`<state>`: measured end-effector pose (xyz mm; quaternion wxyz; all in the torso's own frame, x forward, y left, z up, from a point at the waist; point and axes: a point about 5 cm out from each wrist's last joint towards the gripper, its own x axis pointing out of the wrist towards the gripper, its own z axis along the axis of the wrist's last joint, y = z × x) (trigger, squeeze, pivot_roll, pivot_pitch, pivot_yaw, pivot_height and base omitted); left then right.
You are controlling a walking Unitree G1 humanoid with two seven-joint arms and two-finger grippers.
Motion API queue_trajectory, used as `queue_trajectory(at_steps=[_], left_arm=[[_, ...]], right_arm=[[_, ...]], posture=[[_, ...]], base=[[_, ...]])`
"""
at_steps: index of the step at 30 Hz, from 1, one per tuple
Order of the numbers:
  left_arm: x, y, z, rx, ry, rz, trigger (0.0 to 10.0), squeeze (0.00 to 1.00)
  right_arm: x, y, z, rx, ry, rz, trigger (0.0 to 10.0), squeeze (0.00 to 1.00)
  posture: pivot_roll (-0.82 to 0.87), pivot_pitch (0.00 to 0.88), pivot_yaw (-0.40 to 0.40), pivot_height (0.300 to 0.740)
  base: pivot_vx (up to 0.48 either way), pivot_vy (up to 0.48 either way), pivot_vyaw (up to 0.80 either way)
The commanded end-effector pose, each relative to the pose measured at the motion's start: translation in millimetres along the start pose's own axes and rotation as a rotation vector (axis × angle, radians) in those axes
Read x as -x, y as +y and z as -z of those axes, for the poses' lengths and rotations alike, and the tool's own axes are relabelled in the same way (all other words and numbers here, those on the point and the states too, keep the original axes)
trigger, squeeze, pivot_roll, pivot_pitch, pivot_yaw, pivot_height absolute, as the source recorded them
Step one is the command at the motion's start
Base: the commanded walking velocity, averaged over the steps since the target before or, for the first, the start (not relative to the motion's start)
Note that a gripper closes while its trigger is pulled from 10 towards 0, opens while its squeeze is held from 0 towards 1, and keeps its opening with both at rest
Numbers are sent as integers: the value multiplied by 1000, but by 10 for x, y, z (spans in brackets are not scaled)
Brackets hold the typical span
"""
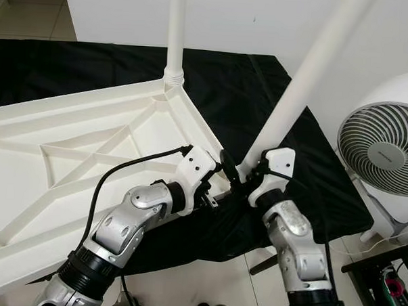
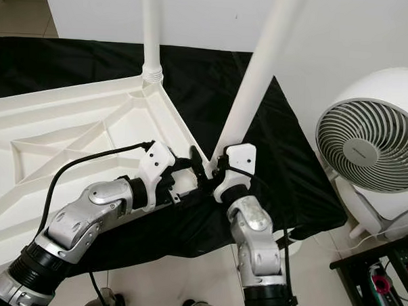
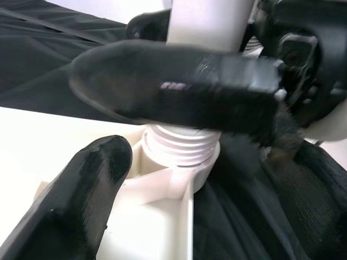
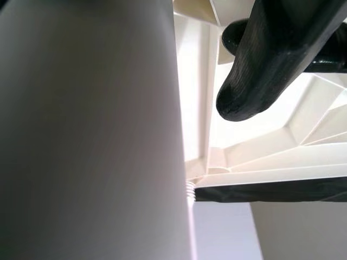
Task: Building children table
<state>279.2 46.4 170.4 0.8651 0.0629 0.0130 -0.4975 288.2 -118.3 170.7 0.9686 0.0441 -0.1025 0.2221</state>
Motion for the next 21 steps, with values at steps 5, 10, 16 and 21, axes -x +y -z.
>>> queue_trajectory(at_steps=[5, 10, 16, 21], left_arm=[[-19, -18, 8, -7, 11, 13, 10000, 0], [-12, -27, 3, -5, 10, 22, 10000, 0], [-5, -28, 1, -5, 12, 27, 10000, 0], [-5, -44, -3, -4, 12, 42, 10000, 0]], right_arm=[[59, -135, -83, -11, 23, -120, 10000, 0], [135, -252, -78, 39, 64, -232, 10000, 0], [181, -392, -46, 71, 114, -279, 10000, 0], [207, -439, 2, 81, 148, -339, 10000, 0]], posture=[[61, 112, -83, 740], [58, 117, -72, 740], [55, 120, -65, 740], [53, 117, -61, 740]], base=[[0, 0, 0], [0, 0, 0], [0, 0, 0], [0, 0, 0]])
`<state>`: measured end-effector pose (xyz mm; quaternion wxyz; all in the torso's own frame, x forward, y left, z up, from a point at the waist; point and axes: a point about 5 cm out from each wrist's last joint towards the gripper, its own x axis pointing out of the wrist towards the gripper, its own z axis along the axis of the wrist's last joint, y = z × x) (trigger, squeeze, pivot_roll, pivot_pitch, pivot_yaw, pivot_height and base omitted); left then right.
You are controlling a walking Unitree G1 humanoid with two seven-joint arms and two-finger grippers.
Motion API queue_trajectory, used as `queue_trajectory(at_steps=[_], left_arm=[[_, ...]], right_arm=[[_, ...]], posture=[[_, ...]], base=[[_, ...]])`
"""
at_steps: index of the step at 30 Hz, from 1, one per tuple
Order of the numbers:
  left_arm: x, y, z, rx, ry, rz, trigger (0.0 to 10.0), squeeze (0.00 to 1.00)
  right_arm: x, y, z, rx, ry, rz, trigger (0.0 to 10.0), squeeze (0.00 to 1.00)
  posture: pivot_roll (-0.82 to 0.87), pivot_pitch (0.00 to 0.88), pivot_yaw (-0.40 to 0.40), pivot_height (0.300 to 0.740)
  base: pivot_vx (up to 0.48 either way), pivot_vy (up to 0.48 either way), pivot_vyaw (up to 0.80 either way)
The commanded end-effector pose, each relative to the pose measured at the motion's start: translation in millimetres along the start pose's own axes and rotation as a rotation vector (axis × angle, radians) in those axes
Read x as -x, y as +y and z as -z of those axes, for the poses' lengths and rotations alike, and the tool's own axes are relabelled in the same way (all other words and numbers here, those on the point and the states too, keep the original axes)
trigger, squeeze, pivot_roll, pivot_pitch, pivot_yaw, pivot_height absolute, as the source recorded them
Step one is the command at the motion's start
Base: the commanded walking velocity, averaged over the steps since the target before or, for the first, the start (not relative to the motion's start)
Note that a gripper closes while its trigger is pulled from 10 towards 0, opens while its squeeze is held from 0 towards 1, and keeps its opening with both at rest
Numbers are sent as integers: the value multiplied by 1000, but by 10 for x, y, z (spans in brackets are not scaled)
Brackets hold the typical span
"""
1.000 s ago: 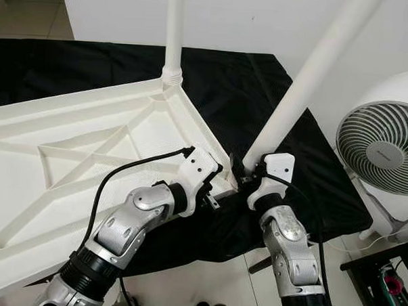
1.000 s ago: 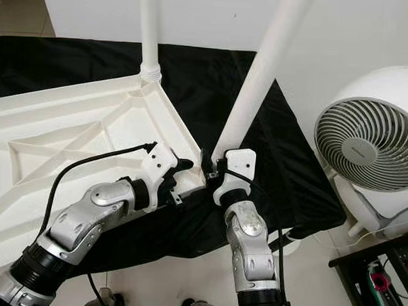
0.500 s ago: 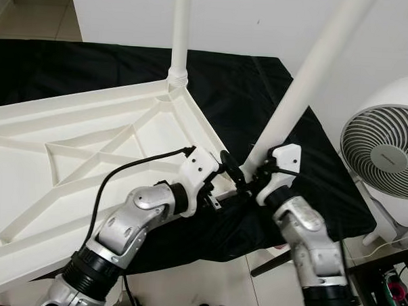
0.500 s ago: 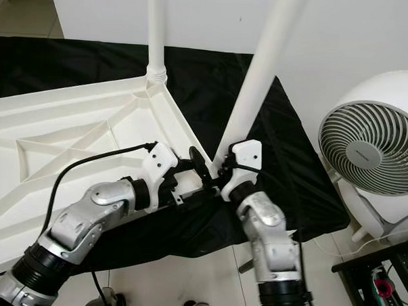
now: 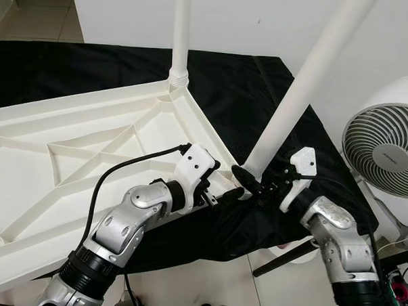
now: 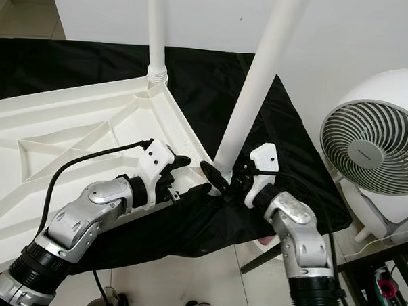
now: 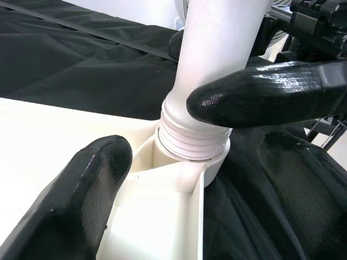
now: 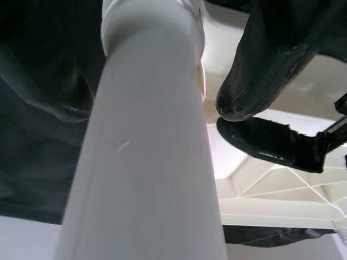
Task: Building children table
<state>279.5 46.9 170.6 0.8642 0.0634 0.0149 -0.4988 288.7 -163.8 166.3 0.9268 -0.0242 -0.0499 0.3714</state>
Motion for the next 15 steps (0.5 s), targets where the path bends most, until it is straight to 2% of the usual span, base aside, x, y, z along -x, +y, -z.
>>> queue_trajectory(at_steps=[1, 6, 13, 14, 15], left_arm=[[3, -67, 12, -1, 14, 55, 10000, 0], [62, -128, 67, -2, 38, 110, 10000, 0], [146, -148, 188, -12, 96, 118, 10000, 0], [150, -145, 179, -8, 93, 115, 10000, 0], [150, -145, 179, -8, 93, 115, 10000, 0]], right_arm=[[6, -55, 33, 7, 13, -22, 10000, 0], [-36, -149, 57, 7, 15, -16, 10000, 0], [-127, -184, 73, -2, -1, -17, 9882, 0], [-141, -184, 78, -5, -2, -19, 7098, 0], [-141, -184, 78, -5, -2, -19, 7098, 0]], posture=[[54, 117, -59, 740], [55, 115, -56, 740], [64, 117, -58, 740], [69, 117, -61, 740], [69, 117, -61, 740]], base=[[0, 0, 0], [0, 0, 0], [0, 0, 0], [0, 0, 0], [0, 0, 0]])
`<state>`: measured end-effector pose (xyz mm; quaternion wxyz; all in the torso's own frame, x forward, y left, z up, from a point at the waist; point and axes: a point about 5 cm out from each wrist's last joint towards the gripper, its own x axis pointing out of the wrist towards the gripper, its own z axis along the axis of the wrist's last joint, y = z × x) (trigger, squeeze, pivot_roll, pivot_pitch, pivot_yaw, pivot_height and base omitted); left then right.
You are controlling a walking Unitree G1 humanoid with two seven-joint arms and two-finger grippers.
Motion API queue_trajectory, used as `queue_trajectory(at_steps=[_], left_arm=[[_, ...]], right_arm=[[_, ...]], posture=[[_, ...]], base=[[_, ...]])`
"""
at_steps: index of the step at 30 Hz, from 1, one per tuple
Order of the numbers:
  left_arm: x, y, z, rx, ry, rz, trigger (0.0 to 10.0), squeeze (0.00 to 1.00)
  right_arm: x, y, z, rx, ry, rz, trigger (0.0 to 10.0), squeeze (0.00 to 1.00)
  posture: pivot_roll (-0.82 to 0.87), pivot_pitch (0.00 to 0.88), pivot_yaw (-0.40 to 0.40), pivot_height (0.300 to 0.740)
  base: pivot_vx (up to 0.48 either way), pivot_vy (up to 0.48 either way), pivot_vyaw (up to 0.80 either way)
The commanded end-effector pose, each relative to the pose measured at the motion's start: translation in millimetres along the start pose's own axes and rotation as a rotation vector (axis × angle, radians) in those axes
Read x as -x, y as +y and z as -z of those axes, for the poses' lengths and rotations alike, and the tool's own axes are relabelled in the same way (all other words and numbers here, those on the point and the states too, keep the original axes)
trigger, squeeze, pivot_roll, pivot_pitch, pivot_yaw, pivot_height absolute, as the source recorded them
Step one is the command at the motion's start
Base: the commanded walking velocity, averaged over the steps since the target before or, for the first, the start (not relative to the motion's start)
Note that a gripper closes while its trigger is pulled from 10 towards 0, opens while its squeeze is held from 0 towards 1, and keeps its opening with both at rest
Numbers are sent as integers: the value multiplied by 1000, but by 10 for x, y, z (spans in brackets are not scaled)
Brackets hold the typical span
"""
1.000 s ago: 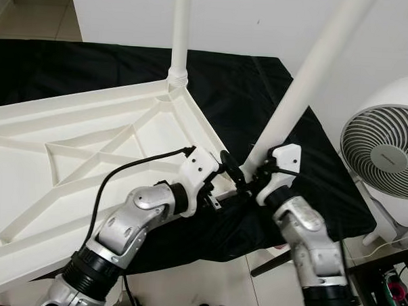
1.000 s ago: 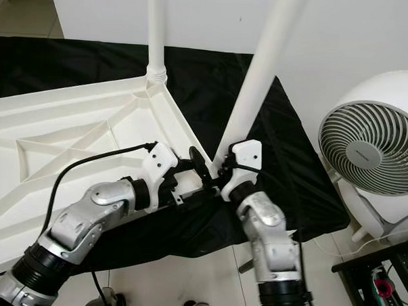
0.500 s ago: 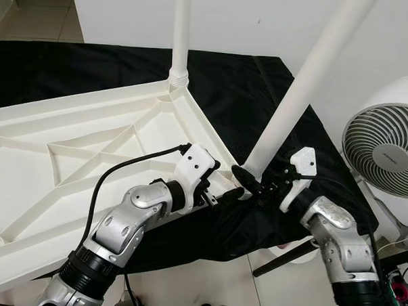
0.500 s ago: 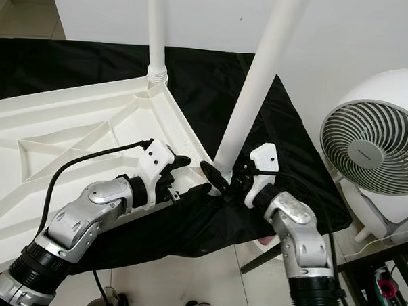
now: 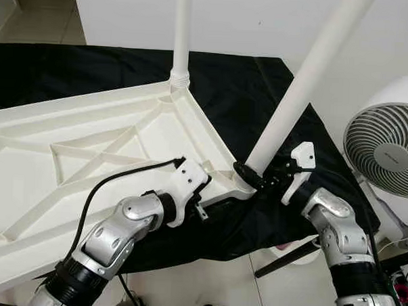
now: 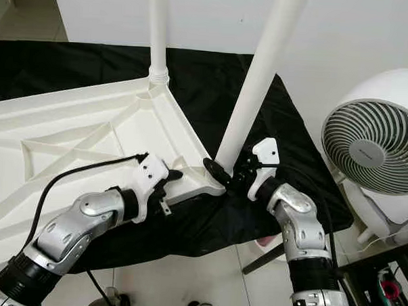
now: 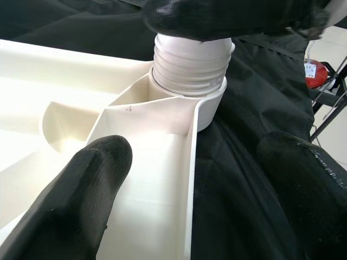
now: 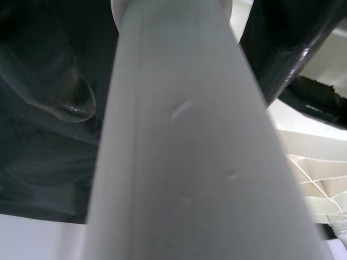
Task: Building children table
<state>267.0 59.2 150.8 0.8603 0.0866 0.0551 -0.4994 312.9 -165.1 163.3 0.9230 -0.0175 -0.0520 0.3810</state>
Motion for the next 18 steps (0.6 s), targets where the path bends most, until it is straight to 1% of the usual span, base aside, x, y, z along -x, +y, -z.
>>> queue_trajectory(at_steps=[1, 10, 12, 15, 17, 18], left_arm=[[7, -71, -44, -11, -5, 99, 10000, 0], [22, -56, -79, -15, -13, 81, 10000, 0], [24, -53, -80, -15, -14, 77, 10000, 0], [25, -45, -78, -17, -15, 68, 10000, 0], [25, -45, -78, -17, -15, 68, 10000, 0], [24, -43, -79, -17, -15, 66, 10000, 0]], right_arm=[[-11, -14, 46, -5, 4, -3, 0, 0], [-61, 31, 134, -30, 3, -9, 0, 0], [-63, 37, 146, -37, -1, 9, 0, 0], [-67, 37, 166, -51, -18, 69, 0, 0], [-67, 37, 166, -51, -18, 69, 0, 0], [-75, 45, 167, -52, -20, 96, 0, 0]], posture=[[76, 117, -64, 740], [85, 118, -68, 740], [86, 118, -70, 740], [83, 118, -73, 740], [83, 118, -73, 740], [83, 118, -73, 740]], base=[[0, 0, 0], [0, 0, 0], [0, 0, 0], [0, 0, 0], [0, 0, 0], [0, 0, 0]])
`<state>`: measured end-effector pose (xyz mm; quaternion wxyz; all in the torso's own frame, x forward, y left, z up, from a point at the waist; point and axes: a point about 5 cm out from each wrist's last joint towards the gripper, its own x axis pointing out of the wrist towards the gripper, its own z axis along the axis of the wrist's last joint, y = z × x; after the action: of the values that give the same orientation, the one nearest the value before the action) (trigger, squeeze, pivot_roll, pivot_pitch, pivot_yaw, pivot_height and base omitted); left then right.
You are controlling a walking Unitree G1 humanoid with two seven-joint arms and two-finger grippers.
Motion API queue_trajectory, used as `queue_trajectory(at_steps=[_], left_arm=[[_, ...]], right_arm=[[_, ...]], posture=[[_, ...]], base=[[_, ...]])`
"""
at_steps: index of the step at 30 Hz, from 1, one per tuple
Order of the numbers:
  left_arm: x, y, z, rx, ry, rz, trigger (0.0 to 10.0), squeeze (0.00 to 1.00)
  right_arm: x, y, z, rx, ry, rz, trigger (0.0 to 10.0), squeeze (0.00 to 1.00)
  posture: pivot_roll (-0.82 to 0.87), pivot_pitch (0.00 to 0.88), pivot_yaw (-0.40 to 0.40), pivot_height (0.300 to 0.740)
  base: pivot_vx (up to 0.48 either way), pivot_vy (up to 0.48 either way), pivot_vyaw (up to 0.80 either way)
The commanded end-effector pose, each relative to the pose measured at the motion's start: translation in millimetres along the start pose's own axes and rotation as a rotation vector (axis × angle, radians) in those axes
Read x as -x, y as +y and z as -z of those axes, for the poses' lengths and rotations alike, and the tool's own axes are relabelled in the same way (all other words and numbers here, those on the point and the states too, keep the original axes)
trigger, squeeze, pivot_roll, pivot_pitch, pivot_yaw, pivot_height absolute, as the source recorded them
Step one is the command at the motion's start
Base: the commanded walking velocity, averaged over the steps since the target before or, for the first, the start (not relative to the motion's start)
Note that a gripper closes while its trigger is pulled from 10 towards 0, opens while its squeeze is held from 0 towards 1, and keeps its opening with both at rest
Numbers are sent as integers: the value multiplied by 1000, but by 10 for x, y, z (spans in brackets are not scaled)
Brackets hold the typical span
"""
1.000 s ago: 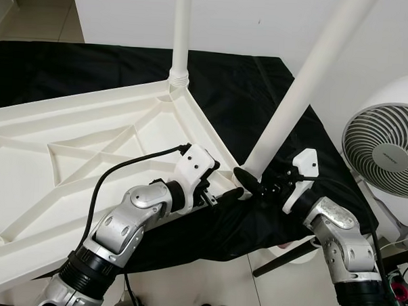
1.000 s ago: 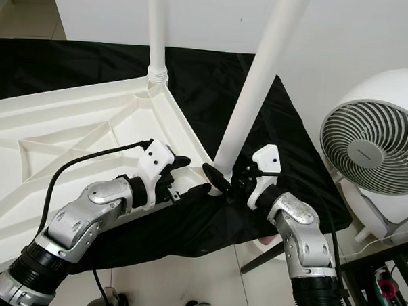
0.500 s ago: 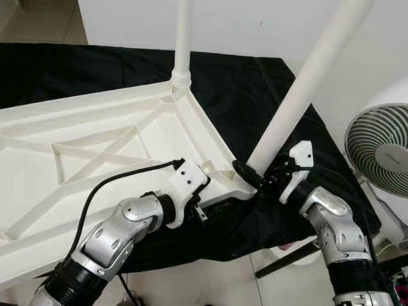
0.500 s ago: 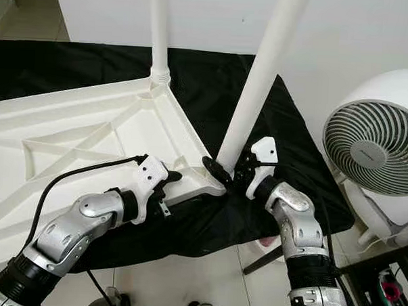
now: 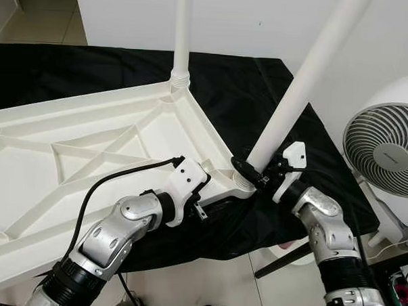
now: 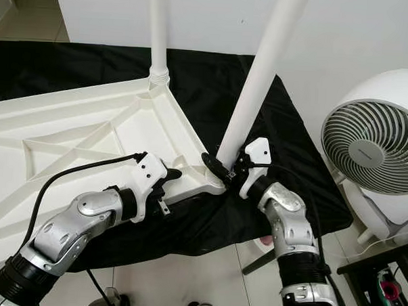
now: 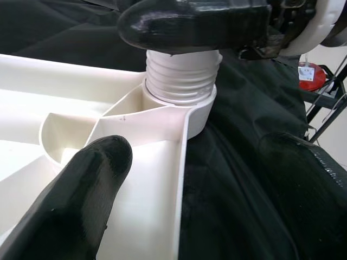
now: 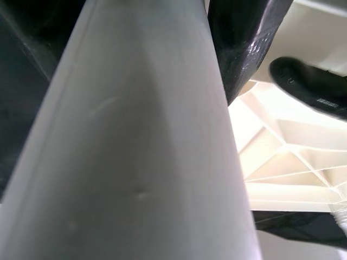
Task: Building children table
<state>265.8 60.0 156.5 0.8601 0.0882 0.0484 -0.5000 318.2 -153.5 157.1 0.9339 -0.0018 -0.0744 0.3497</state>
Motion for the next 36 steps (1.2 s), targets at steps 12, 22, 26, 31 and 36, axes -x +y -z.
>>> queue_trajectory(at_steps=[12, 22, 26, 31, 36], left_arm=[[-23, -31, -57, -14, -16, 69, 10000, 0], [-56, -13, -99, -29, -30, 81, 10000, 0], [-55, -13, -109, -32, -34, 84, 10000, 0], [-49, -7, -108, -34, -35, 83, 10000, 0], [-44, -5, -105, -36, -34, 80, 10000, 0]], right_arm=[[-85, 378, 137, -89, 2, 372, 0, 0], [-188, 629, 100, -95, -22, 470, 0, 0], [-178, 619, 94, -88, -18, 476, 0, 0], [-170, 600, 85, -84, -6, 501, 10000, 0], [-154, 564, 75, -79, 0, 518, 10000, 357]], posture=[[64, 110, -66, 740], [60, 90, -65, 740], [62, 85, -67, 740], [67, 76, -70, 740], [70, 72, -73, 740]], base=[[0, 0, 0], [0, 0, 0], [0, 0, 0], [0, 0, 0], [0, 0, 0]])
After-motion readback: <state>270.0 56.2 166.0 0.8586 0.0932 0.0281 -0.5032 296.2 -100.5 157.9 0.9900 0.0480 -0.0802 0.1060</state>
